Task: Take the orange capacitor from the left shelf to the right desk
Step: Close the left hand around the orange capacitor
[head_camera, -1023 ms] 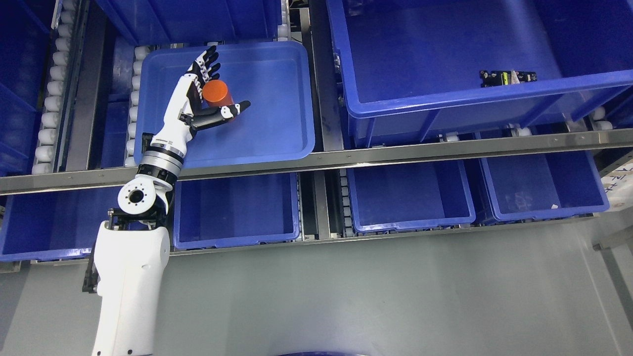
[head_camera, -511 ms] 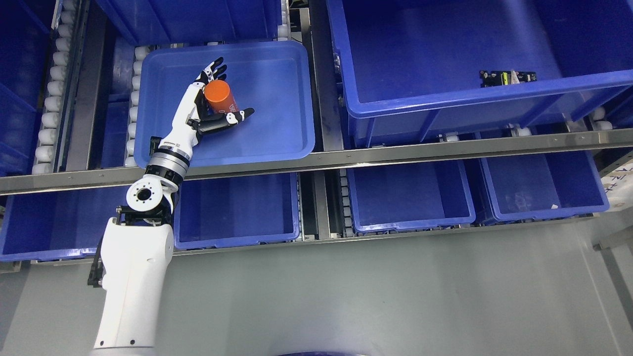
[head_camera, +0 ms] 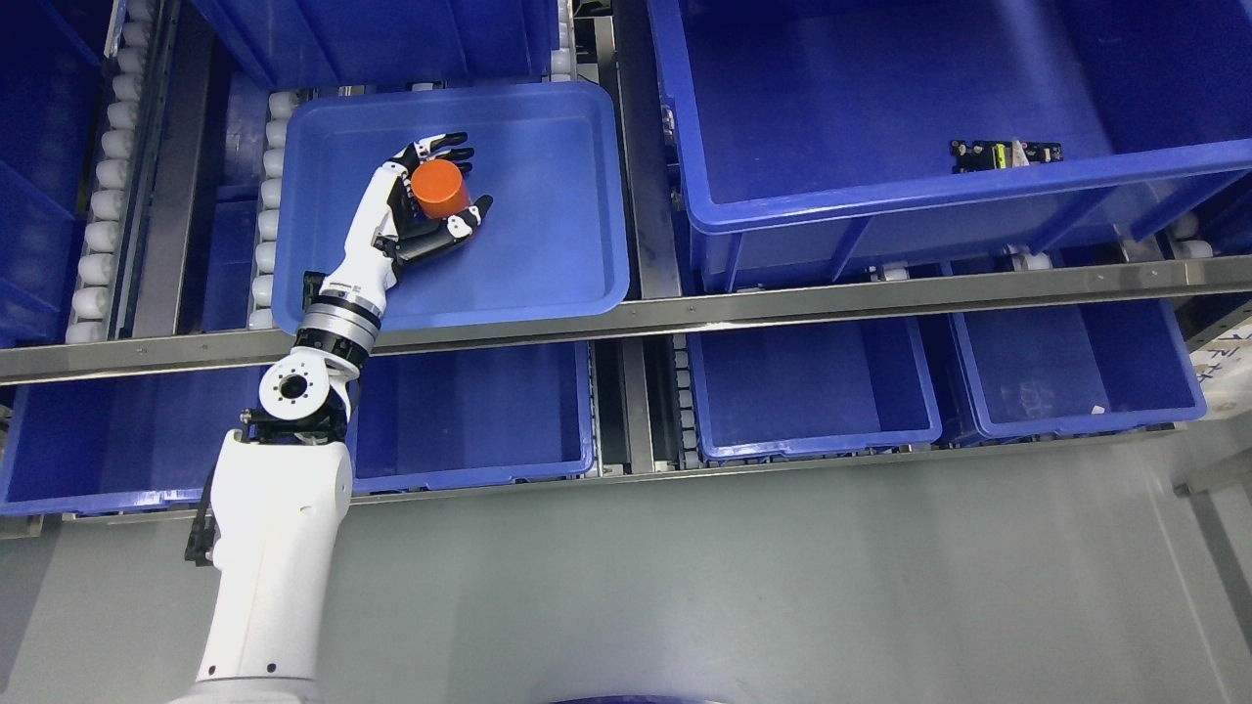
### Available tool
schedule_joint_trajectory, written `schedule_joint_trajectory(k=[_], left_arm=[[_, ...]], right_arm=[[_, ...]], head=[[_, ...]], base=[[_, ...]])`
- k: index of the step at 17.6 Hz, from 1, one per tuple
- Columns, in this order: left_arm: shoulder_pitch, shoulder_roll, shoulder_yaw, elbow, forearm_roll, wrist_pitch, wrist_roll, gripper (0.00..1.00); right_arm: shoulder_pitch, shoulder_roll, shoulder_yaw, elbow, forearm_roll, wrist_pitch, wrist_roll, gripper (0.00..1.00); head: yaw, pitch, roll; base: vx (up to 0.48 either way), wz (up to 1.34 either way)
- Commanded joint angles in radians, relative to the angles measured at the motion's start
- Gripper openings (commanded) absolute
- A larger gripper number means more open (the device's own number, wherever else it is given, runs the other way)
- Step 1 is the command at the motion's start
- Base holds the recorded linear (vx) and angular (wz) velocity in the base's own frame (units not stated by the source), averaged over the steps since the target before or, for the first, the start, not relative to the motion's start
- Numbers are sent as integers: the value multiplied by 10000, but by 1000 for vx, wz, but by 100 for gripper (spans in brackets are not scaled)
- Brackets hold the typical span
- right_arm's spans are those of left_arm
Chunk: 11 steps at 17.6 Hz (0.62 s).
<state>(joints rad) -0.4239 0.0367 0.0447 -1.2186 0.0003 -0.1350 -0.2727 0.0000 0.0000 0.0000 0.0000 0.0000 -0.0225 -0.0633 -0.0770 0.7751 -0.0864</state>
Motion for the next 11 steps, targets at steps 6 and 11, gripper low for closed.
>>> schedule_joint_trajectory(k=[6, 11], left_arm=[[36, -193, 381, 528, 334, -1165, -34, 0], [36, -193, 809, -603, 1038, -1994, -50, 0]], right_arm=[[230, -174, -168, -174, 31, -5, -11, 100], [230, -174, -184, -174, 31, -5, 4, 100]], head=[[0, 0, 0], [0, 0, 0]], base=[[0, 0], [0, 0]])
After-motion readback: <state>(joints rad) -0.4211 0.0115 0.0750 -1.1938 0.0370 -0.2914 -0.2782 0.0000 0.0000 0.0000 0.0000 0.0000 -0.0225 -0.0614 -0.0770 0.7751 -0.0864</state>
